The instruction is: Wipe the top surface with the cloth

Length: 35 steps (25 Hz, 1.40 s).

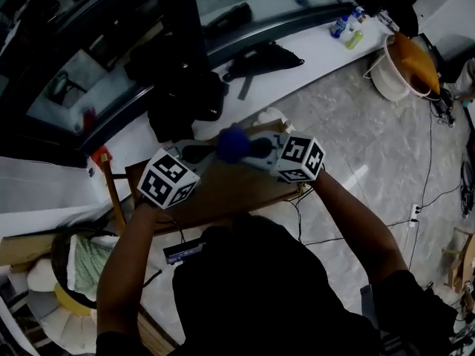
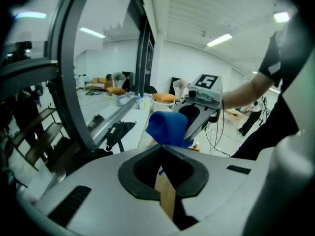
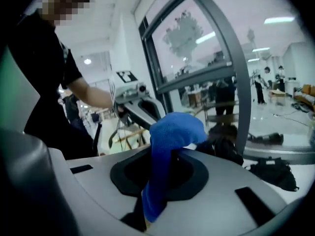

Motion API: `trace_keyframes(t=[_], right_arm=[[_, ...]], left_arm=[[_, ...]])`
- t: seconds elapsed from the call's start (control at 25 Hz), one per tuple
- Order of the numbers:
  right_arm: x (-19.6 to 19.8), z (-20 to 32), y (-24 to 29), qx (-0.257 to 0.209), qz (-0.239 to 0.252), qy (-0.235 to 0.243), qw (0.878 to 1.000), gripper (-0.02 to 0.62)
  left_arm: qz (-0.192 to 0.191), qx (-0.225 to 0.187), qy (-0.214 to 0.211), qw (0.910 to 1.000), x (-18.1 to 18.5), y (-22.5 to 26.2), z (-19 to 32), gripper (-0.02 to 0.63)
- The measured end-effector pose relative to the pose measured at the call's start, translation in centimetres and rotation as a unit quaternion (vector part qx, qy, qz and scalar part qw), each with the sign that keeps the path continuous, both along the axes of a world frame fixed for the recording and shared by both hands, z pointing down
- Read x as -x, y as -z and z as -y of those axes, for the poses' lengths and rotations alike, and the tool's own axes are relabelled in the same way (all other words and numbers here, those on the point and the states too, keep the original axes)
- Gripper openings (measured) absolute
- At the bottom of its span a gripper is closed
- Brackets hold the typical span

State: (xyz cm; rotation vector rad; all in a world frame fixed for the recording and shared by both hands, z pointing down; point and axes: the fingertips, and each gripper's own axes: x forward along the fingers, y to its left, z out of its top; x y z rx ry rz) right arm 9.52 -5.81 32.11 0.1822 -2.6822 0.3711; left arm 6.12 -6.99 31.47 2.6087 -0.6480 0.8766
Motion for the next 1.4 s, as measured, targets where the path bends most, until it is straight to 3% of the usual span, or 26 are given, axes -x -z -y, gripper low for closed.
trace_keyframes(t=[0.12, 0.28, 0.48, 0.6, 0.76, 1.04, 1.2, 1.4], right_arm=[[1.4, -0.7, 6.6, -0.016, 0.106, -0.021, 0.994, 0.063], [0.8, -2.4, 13.4, -0.037, 0.215, -0.062, 0.974, 0.063], [-1.4, -6.8, 17.8, -0.036, 0.289, -0.097, 0.952, 0.063], [-2.4, -10.4, 18.7, -0.034, 0.321, -0.109, 0.94, 0.063], [-2.0, -15.6, 17.7, -0.012, 0.337, -0.113, 0.935, 0.063], [-0.5, -23.0, 17.2, 0.003, 0.316, -0.079, 0.946, 0.063], [-1.5, -25.0, 17.4, 0.01, 0.314, -0.081, 0.946, 0.063], [-2.2, -27.6, 17.6, -0.003, 0.307, -0.057, 0.95, 0.063]], left_arm=[[-0.041, -0.032, 0.034, 0.9981, 3.0, 4.5, -0.8, 0.009], [-0.092, -0.061, 0.073, 0.9912, 7.0, 8.7, -4.0, 0.009], [-0.16, -0.093, 0.133, 0.9737, 12.5, 12.3, -10.1, 0.009], [-0.181, -0.101, 0.15, 0.9667, 15.1, 13.1, -14.9, 0.009], [-0.208, -0.11, 0.178, 0.9555, 18.0, 13.0, -21.5, 0.009], [-0.255, -0.116, 0.233, 0.9314, 21.4, 12.0, -28.7, 0.009], [-0.278, -0.116, 0.239, 0.9231, 20.6, 11.7, -31.9, 0.009], [-0.279, -0.125, 0.244, 0.9204, 18.3, 12.2, -35.0, 0.009]])
